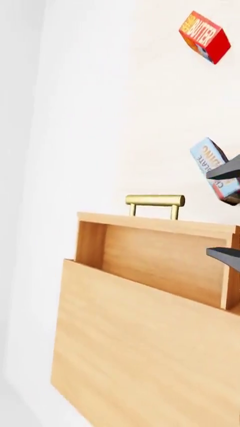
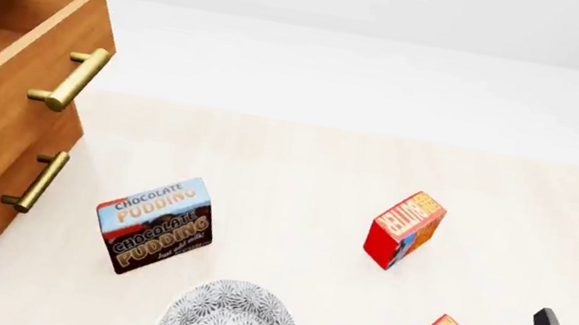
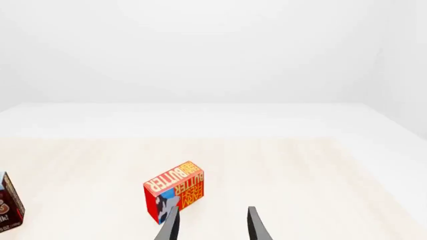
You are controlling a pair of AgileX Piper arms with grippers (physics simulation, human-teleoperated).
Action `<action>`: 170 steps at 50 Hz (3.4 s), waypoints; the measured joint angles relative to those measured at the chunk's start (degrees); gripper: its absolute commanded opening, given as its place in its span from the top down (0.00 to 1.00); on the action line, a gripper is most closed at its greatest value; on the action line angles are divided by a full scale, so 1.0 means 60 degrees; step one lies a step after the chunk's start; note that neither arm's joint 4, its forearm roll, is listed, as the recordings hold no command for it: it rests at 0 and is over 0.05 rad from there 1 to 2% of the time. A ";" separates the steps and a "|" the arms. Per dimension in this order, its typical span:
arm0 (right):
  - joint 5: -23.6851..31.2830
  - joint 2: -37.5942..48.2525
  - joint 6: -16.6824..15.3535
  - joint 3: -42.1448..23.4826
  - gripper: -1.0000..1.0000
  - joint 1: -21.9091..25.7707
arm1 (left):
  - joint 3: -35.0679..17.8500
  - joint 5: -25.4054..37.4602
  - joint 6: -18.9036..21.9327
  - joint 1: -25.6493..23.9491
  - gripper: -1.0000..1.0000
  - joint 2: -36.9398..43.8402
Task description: Put the butter at the front in the top drawer of the cabinet and close it.
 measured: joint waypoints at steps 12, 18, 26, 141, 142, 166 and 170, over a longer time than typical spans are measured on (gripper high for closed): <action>0.0000 0.0000 0.0001 0.0000 0.00 0.0000 | -0.1711 0.1661 0.0574 -0.0157 0.00 0.1013; 0.0000 0.0000 0.0000 0.0000 0.00 0.0000 | -0.2425 0.2337 0.0674 -0.0339 0.00 0.1438; 0.0000 0.0000 0.0000 0.0000 0.00 0.0000 | -0.3088 0.3057 0.0696 -0.0478 0.00 0.1924; 0.0000 0.0000 0.0001 0.0000 0.00 0.0000 | -0.2170 0.2144 -0.0604 -0.0014 0.00 0.4574; 0.0000 0.0000 0.0001 0.0000 0.00 0.0000 | -0.2138 0.2118 -0.0611 -0.0017 0.00 0.4584; 0.0000 0.0000 0.0000 0.0000 0.00 0.0000 | -0.1709 0.1659 -0.0782 -0.0351 0.00 0.4824; -0.0001 0.0000 0.0000 0.0000 0.00 0.0000 | -0.1676 0.1615 -0.0800 -0.0443 0.00 0.4872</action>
